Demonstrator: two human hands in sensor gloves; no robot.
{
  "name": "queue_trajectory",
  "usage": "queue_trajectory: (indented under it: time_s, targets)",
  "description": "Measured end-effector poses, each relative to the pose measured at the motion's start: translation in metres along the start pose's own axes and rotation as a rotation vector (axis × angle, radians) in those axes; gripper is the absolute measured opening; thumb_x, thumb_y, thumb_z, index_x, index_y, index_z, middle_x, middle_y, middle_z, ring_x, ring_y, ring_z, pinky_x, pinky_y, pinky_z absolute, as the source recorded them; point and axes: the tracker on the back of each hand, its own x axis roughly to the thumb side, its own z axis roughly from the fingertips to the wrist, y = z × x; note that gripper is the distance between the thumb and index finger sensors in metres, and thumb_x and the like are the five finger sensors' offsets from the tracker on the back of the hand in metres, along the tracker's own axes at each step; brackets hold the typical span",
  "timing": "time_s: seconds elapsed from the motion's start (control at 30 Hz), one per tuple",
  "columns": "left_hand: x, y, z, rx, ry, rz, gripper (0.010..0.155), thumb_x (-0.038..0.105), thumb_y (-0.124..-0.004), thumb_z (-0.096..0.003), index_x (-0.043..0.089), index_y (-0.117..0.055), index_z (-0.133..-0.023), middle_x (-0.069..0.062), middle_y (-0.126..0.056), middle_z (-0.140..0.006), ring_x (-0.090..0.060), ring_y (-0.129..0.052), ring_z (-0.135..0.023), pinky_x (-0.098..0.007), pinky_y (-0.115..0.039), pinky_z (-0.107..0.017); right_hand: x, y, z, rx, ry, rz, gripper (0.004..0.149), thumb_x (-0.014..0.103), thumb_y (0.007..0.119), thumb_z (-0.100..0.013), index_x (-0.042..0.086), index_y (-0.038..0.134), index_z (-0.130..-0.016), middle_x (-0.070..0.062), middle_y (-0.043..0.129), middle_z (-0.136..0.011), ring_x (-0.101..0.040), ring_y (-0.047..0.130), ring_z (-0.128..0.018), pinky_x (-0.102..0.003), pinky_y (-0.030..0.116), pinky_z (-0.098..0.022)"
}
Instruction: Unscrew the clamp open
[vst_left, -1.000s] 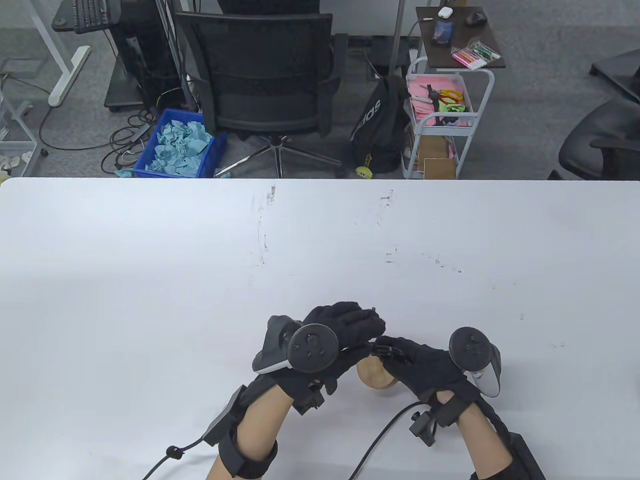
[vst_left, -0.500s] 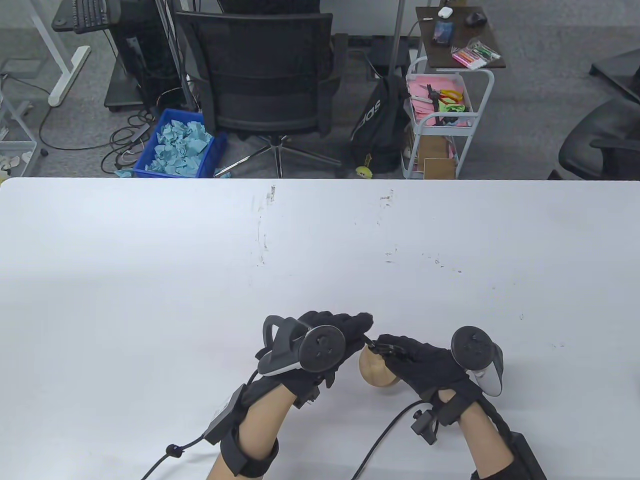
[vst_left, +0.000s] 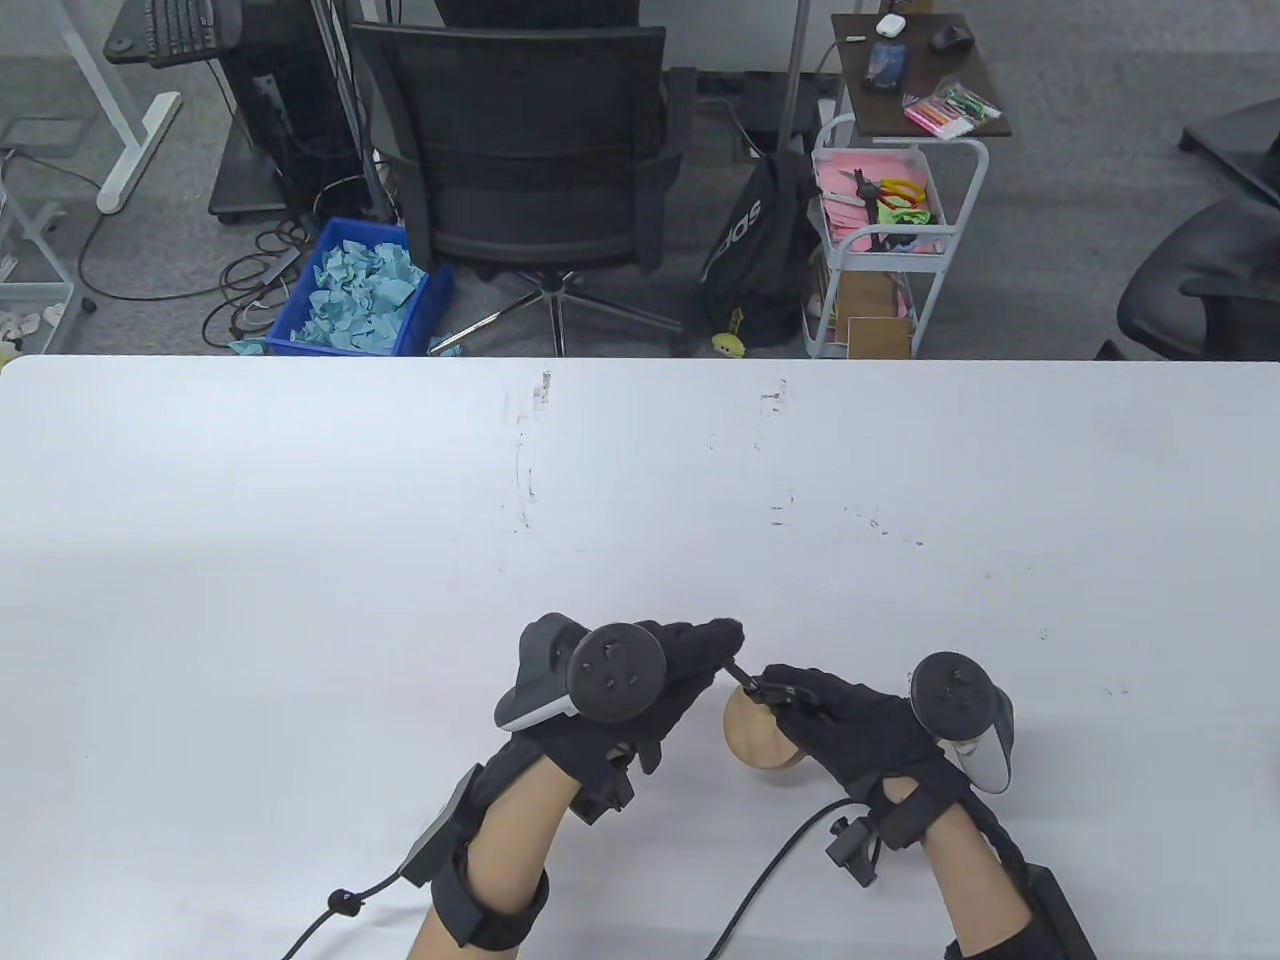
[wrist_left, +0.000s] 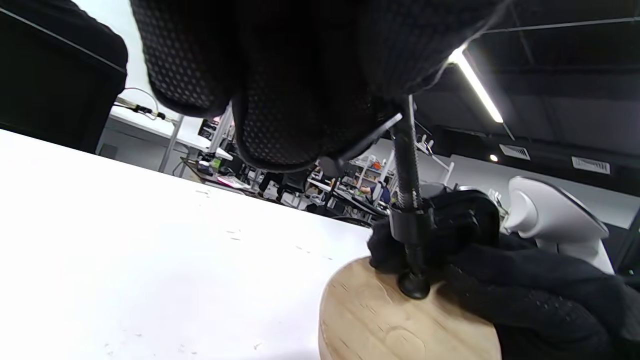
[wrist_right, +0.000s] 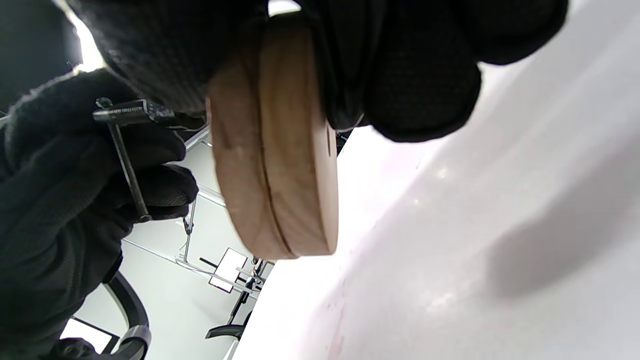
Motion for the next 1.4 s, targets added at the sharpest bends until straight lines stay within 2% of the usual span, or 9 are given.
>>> queue_trajectory:
  time_s: [0.1, 0.27, 0.43, 0.53, 0.73, 0.9, 1.07, 1.27, 1.4]
  targets:
    - [-0.009, 0.002, 0.001, 0.003, 0.047, -0.059, 0.051, 0.036, -0.081, -0.0502, 0.04, -0.072, -0.1, 0.007, -0.091, -0.094, -0.019, -0.102, -0.077, -0.042, -0.082, -0.065, -0.001, -0.003, 0.001, -0.012, -0.002, -0.016, 0.047, 0.043, 0.084, -0.042, 0.039, 0.08, -0.088, -0.016, 0.073, -0.087, -0.016, 0.095, -0.05, -0.051, 0.07, -0.047]
    - [-0.031, -0.015, -0.004, -0.039, 0.113, 0.026, 0.055, 0.043, -0.084, -0.0481, 0.037, -0.071, -0.101, 0.005, -0.09, -0.093, -0.02, -0.103, -0.075, -0.042, -0.083, -0.062, -0.001, -0.007, 0.002, -0.057, -0.036, -0.058, 0.047, 0.045, 0.082, -0.042, 0.041, 0.078, -0.089, -0.015, 0.073, -0.087, -0.014, 0.095, -0.051, -0.05, 0.071, -0.047]
    - [-0.047, -0.051, -0.013, -0.111, 0.162, 0.262, 0.062, 0.059, -0.085, -0.0433, 0.032, -0.075, -0.099, 0.004, -0.095, -0.086, -0.016, -0.107, -0.063, -0.037, -0.087, -0.053, -0.002, -0.007, 0.002, -0.081, -0.083, -0.141, 0.048, 0.045, 0.081, -0.043, 0.042, 0.075, -0.09, -0.014, 0.07, -0.089, -0.014, 0.094, -0.054, -0.05, 0.07, -0.049]
    - [-0.048, -0.074, -0.017, -0.169, 0.197, 0.452, 0.065, 0.061, -0.084, -0.0431, 0.03, -0.075, -0.099, 0.0, -0.095, -0.086, -0.018, -0.108, -0.06, -0.036, -0.088, -0.051, -0.003, -0.003, 0.001, -0.065, -0.099, -0.199, 0.049, 0.046, 0.08, -0.043, 0.042, 0.074, -0.091, -0.013, 0.07, -0.09, -0.014, 0.094, -0.055, -0.05, 0.07, -0.049]
    - [-0.049, -0.095, -0.019, -0.237, 0.238, 0.609, 0.066, 0.062, -0.082, -0.0448, 0.027, -0.073, -0.1, 0.001, -0.095, -0.084, -0.014, -0.109, -0.055, -0.033, -0.09, -0.046, -0.001, 0.007, 0.0, -0.02, -0.109, -0.185, 0.048, 0.045, 0.079, -0.044, 0.041, 0.074, -0.092, -0.014, 0.068, -0.092, -0.015, 0.093, -0.057, -0.051, 0.069, -0.051]
    - [-0.043, -0.1, -0.02, -0.265, 0.253, 0.651, 0.07, 0.062, -0.084, -0.0444, 0.025, -0.069, -0.102, 0.0, -0.092, -0.085, -0.013, -0.108, -0.055, -0.032, -0.09, -0.046, 0.0, 0.013, -0.001, 0.007, -0.104, -0.196, 0.049, 0.044, 0.079, -0.044, 0.041, 0.073, -0.092, -0.014, 0.067, -0.092, -0.016, 0.092, -0.058, -0.052, 0.068, -0.051]
    - [-0.043, -0.1, -0.02, -0.286, 0.255, 0.683, 0.068, 0.058, -0.083, -0.0449, 0.023, -0.068, -0.101, 0.001, -0.091, -0.082, -0.011, -0.108, -0.05, -0.03, -0.09, -0.044, 0.0, 0.013, 0.0, 0.019, -0.092, -0.208, 0.049, 0.042, 0.08, -0.044, 0.041, 0.073, -0.092, -0.013, 0.064, -0.095, -0.019, 0.091, -0.061, -0.054, 0.066, -0.053]
    - [-0.052, -0.086, -0.017, -0.23, 0.295, 0.692, 0.063, 0.056, -0.082, -0.0467, 0.022, -0.072, -0.099, 0.002, -0.095, -0.079, -0.011, -0.111, -0.046, -0.027, -0.093, -0.039, 0.0, 0.005, 0.001, -0.017, -0.089, -0.211, 0.051, 0.042, 0.081, -0.044, 0.041, 0.07, -0.094, -0.012, 0.061, -0.098, -0.02, 0.09, -0.064, -0.054, 0.065, -0.056]
    - [-0.06, -0.081, -0.014, -0.161, 0.365, 0.683, 0.063, 0.052, -0.081, -0.0485, 0.018, -0.067, -0.1, -0.001, -0.093, -0.081, -0.014, -0.111, -0.049, -0.028, -0.092, -0.039, -0.003, -0.007, 0.001, -0.053, -0.083, -0.174, 0.052, 0.043, 0.081, -0.044, 0.039, 0.07, -0.095, -0.011, 0.066, -0.095, -0.018, 0.093, -0.06, -0.053, 0.067, -0.053]
